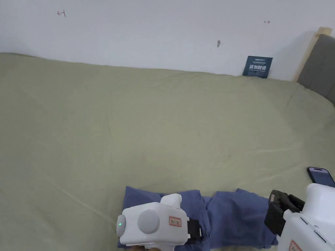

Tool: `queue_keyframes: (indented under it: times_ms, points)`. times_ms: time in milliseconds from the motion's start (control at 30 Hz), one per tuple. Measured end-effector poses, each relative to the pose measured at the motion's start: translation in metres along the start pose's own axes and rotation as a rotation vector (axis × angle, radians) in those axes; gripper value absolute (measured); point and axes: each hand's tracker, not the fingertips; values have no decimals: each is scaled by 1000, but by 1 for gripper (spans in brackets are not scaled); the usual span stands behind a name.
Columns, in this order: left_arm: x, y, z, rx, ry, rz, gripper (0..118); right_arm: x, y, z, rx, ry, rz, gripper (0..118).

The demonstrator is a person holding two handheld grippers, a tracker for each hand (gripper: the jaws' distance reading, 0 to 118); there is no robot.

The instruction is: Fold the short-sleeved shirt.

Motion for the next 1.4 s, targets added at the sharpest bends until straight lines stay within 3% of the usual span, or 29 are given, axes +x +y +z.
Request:
queue_keyframes:
  times_ms: [100,233,267,300,333,367,400,600,733,800,867,900,933,967,1000,1067,1233,1400]
  points:
    - [-14,11,24,4,-44,57,0,2,-2,-3,-13,-10,-4,2]
    - [-44,36,93,48,-56,31,3,-1,1,-4,-23,-7,-5,3]
    - [-58,43,112,45,-49,10,16,-3,3,-5,-23,4,-4,3]
    - [-72,49,127,30,-42,-3,39,-5,5,-7,-24,13,-2,3]
    - [-87,52,138,17,-32,7,75,-8,6,-8,-25,20,1,4]
    - [-101,52,148,-12,-18,37,89,-11,7,-9,-20,30,5,4]
    - [-117,52,154,-28,-4,84,93,-15,8,-9,-19,39,10,4]
    - [-178,38,136,-14,-70,324,94,-26,10,-2,-12,91,23,4]
    - [-169,35,114,66,-296,368,94,-27,10,-2,-14,93,9,4]
    - [-163,31,86,-21,-351,425,93,-27,10,-3,-24,90,0,4]
    - [-156,25,79,19,-350,385,91,-27,10,-2,-28,87,2,4]
    - [-153,23,81,47,-318,366,82,-26,9,-1,-27,84,7,4]
    - [-154,24,83,69,-252,364,40,-26,8,1,-26,80,11,3]
    - [-156,25,85,85,-127,347,11,-26,8,1,-28,74,14,4]
    - [-161,24,89,105,-56,354,11,-25,8,1,-30,69,15,4]
    - [-161,23,90,78,-229,429,11,-24,7,1,-33,65,8,4]
    - [-162,34,121,106,-136,371,11,-25,3,1,-52,58,11,4]
    - [-185,55,214,202,23,343,11,-33,3,-3,-54,69,22,4]
